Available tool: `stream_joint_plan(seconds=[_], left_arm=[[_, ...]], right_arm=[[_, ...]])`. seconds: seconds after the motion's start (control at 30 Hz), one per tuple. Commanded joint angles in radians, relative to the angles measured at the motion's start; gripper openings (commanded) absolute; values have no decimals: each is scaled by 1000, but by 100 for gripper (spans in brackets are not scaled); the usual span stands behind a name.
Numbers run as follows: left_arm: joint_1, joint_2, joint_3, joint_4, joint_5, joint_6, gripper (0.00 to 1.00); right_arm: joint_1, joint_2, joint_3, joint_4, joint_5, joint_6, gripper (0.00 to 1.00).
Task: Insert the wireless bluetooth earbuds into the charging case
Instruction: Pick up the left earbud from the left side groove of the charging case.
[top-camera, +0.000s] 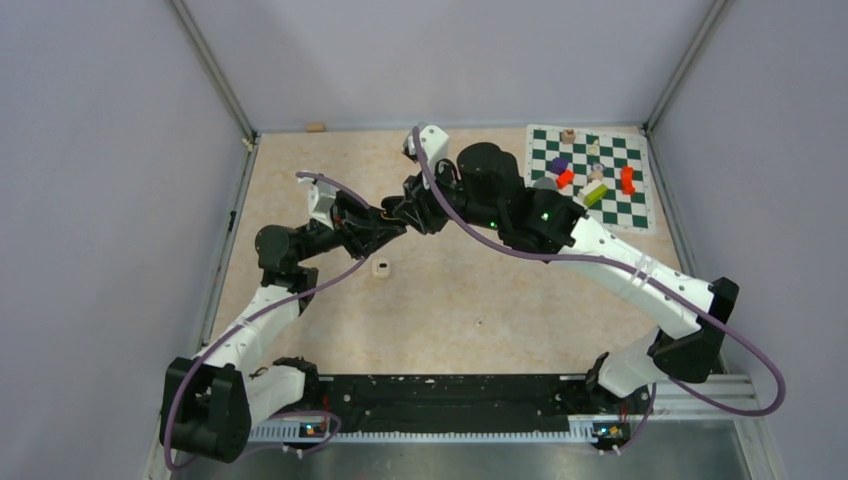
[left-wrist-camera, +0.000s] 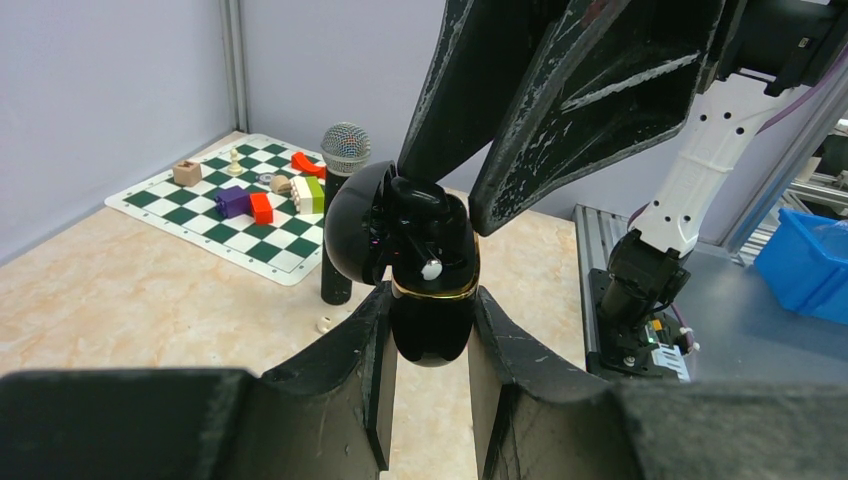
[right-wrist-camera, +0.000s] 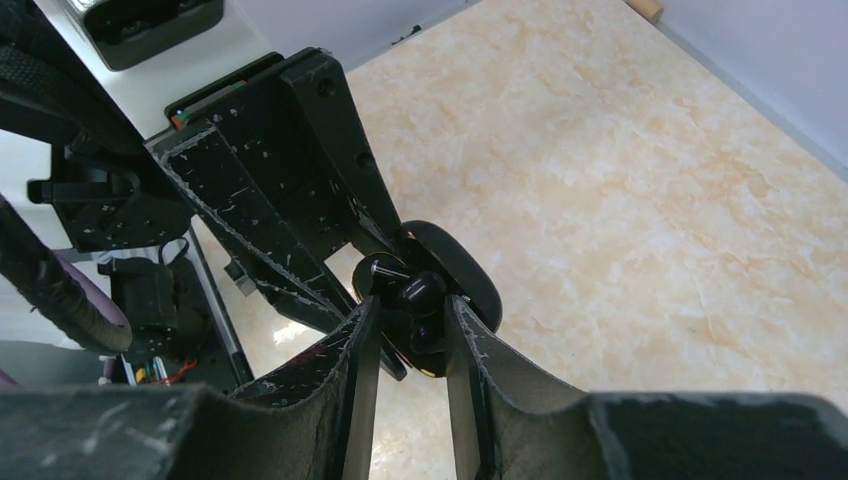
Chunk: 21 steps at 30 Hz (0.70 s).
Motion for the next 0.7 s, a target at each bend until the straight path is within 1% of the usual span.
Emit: stream_joint_plan(seconds=[0.0,0.23,0.37,0.67], left_arm=[[6,-17,9,31,-10,13,0],[6,-20,4,29,-10,15,0],[6,-20,3,29,-8,18,0],[6,-20,6,29,-8,14,0]], right_arm=[[26,22,59,13,21,-11,28],[47,43,78,8,52,-39,22],[47,42,101,3,55,-42,24],[47,52,105,5,79,-45,24]])
